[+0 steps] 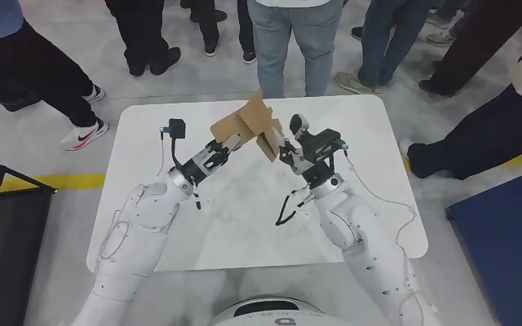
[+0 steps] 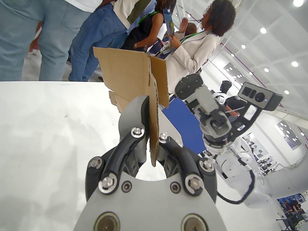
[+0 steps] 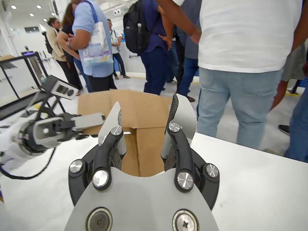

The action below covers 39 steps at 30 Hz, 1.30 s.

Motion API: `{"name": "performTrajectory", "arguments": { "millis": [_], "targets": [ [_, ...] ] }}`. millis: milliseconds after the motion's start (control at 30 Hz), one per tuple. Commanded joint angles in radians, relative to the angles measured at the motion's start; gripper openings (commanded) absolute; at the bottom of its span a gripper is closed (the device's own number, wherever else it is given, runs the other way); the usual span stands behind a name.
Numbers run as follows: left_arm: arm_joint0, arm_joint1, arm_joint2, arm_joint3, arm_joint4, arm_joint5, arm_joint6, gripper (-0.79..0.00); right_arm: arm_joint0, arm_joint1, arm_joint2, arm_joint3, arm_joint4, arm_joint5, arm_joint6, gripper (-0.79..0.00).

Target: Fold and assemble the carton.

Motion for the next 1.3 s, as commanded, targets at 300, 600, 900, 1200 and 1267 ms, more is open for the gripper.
{"name": "performTrajectory", "arguments": {
  "millis": [300,600,900,1200,1267],
  "targets": [
    [0.001,0.001,0.004,-0.003,0.007,-0.006,0.017,-0.785,-0.009,-0.038,-0.08,0.03,0.524,0.035,-0.036,-0.425],
    [0.003,0.004,-0.007,0.002,0.019,-0.009,0.027,-0.785,-0.004,-0.055,-0.081,0.035,0.722,0.074,-0.101,0.0],
    [-0.01,0.004,0.001,0.012,0.053,-0.01,0.036,-0.785,-0.02,-0.076,-0.057,0.003,1.129,0.01,-0.151,0.0],
    [-0.019,0.003,0.018,0.015,0.095,-0.016,0.054,-0.785,0.011,-0.105,-0.084,0.081,1.688,-0.047,-0.048,-0.018],
    [-0.02,0.003,0.02,0.017,0.096,-0.016,0.057,-0.785,0.013,-0.108,-0.093,0.088,1.721,-0.046,-0.027,-0.022]
  ]
}}
